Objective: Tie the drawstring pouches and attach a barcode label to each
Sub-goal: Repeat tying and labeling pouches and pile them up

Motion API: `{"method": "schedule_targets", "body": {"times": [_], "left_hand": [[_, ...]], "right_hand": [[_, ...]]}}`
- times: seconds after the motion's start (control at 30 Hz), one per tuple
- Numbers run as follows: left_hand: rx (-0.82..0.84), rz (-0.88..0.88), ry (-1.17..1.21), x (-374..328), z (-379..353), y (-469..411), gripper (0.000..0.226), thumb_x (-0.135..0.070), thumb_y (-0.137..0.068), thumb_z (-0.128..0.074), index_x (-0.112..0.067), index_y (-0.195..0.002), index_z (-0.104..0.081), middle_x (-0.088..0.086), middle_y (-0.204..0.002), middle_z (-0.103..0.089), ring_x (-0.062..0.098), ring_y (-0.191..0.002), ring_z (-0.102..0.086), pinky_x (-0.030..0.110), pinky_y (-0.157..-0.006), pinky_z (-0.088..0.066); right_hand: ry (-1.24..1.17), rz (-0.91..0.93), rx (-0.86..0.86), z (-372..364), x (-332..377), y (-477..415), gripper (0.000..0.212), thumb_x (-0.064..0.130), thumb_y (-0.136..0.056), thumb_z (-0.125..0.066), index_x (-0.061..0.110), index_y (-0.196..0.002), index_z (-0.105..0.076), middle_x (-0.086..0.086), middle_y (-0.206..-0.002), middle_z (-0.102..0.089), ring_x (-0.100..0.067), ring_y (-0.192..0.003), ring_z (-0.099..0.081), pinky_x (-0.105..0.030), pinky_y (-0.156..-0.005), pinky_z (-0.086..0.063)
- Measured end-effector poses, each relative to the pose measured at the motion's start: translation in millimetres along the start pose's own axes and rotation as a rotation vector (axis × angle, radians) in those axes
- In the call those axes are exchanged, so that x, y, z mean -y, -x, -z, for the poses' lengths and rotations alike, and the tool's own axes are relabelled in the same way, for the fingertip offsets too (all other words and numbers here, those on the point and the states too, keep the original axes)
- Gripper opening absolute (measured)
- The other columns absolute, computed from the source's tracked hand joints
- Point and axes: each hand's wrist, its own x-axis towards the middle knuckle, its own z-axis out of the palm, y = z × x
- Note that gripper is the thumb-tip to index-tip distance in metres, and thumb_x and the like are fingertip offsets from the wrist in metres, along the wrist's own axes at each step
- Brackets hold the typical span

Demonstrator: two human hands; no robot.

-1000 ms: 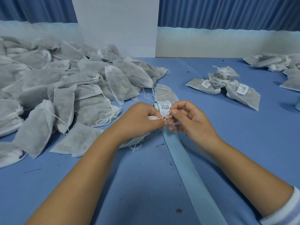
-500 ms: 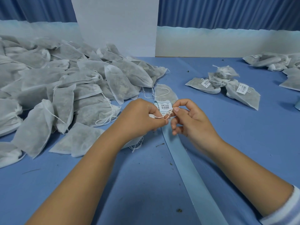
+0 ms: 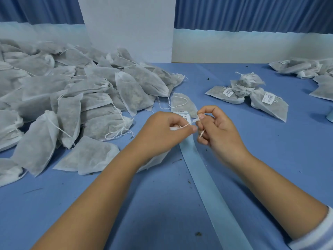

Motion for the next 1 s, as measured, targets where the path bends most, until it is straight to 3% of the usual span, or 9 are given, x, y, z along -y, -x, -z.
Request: {"method": "schedule_targets", "body": {"times": [0.1,0.43,0.57,0.6,0.67,0.73,0.87,0.93,1.0], "left_hand": [[-0.004,0.002,0.003,-0.6,4.6,-0.7,0.023,-0.023,-0.094,-0.063,-0.025,-0.073,-0.073,-0.021,-0.048,-0.055,-0.002,-0.049,-0.047,0.007,-0.049,-0.035],[0.069,0.005,-0.088,-5.0,13.7,2.1,0.023,-0.012,-0.093,-0.061,-0.018,-0.078,-0.078,-0.025,-0.051,-0.057,0.000,-0.047,-0.049,0.011,-0.047,-0.033],[0.072,-0.011,-0.099,-6.7,17.1,3.3,0.024,-0.012,-0.091,-0.063,-0.021,-0.076,-0.079,-0.008,-0.084,-0.074,0.027,-0.086,-0.067,0.036,-0.077,-0.051],[0.074,-0.016,-0.090,-6.4,17.9,3.2,0.023,-0.012,-0.091,-0.063,-0.020,-0.076,-0.079,-0.009,-0.083,-0.074,0.022,-0.084,-0.067,0.035,-0.076,-0.051],[0.079,-0.031,-0.078,-5.8,19.4,3.0,0.023,-0.012,-0.091,-0.063,-0.018,-0.076,-0.079,-0.020,-0.066,-0.068,0.000,-0.058,-0.059,0.018,-0.057,-0.044],[0.081,-0.034,-0.081,-3.1,19.4,1.3,0.024,-0.012,-0.092,-0.062,-0.019,-0.076,-0.079,-0.022,-0.057,-0.061,-0.002,-0.045,-0.046,0.009,-0.047,-0.031],[0.131,0.006,-0.051,2.2,16.9,-1.7,0.023,-0.032,-0.096,-0.061,-0.026,-0.080,-0.077,-0.019,-0.055,-0.060,-0.001,-0.048,-0.047,0.010,-0.053,-0.035],[0.174,0.129,0.026,3.8,19.9,-4.3,0.035,-0.055,-0.093,-0.056,-0.030,-0.083,-0.077,-0.018,-0.068,-0.069,0.000,-0.064,-0.060,0.017,-0.068,-0.044],[0.288,0.267,0.086,8.8,26.7,-9.2,0.047,-0.062,-0.086,-0.047,-0.027,-0.083,-0.078,-0.009,-0.083,-0.075,0.009,-0.079,-0.065,0.026,-0.084,-0.046]], "right_hand": [[-0.034,-0.023,-0.029,1.5,1.1,-0.9,0.015,0.008,-0.102,-0.044,0.016,-0.093,-0.052,0.010,-0.054,-0.051,-0.005,-0.040,-0.034,-0.017,-0.043,-0.037],[-0.085,-0.045,-0.139,1.1,6.0,-1.5,0.014,0.008,-0.101,-0.048,0.015,-0.091,-0.056,0.006,-0.059,-0.052,-0.006,-0.044,-0.044,-0.018,-0.054,-0.048],[-0.123,-0.030,-0.155,-2.4,8.2,-0.2,0.016,0.006,-0.101,-0.046,0.014,-0.091,-0.056,0.009,-0.056,-0.052,-0.004,-0.045,-0.048,-0.017,-0.058,-0.051],[-0.130,-0.029,-0.159,-2.7,8.8,0.0,0.016,0.006,-0.101,-0.046,0.013,-0.091,-0.056,0.009,-0.056,-0.052,-0.003,-0.045,-0.050,-0.017,-0.058,-0.052],[-0.139,-0.028,-0.166,-3.0,9.3,-0.4,0.016,0.006,-0.101,-0.046,0.013,-0.091,-0.056,0.007,-0.058,-0.052,-0.004,-0.045,-0.051,-0.018,-0.059,-0.053],[-0.128,-0.021,-0.160,-2.3,9.2,-1.4,0.016,0.006,-0.101,-0.046,0.012,-0.092,-0.056,0.006,-0.059,-0.051,-0.004,-0.047,-0.051,-0.019,-0.060,-0.053],[-0.052,0.018,-0.123,3.2,7.0,-3.0,0.015,0.006,-0.101,-0.047,0.013,-0.092,-0.057,0.007,-0.059,-0.052,-0.004,-0.049,-0.051,-0.020,-0.059,-0.053],[-0.017,0.038,-0.112,6.2,4.8,-3.8,0.015,0.006,-0.101,-0.048,0.014,-0.092,-0.057,0.004,-0.061,-0.052,-0.006,-0.049,-0.050,-0.020,-0.058,-0.053],[0.004,0.062,-0.098,7.8,2.5,-4.3,0.015,0.007,-0.101,-0.048,0.016,-0.092,-0.056,0.004,-0.062,-0.053,-0.006,-0.049,-0.050,-0.019,-0.057,-0.052]]}}
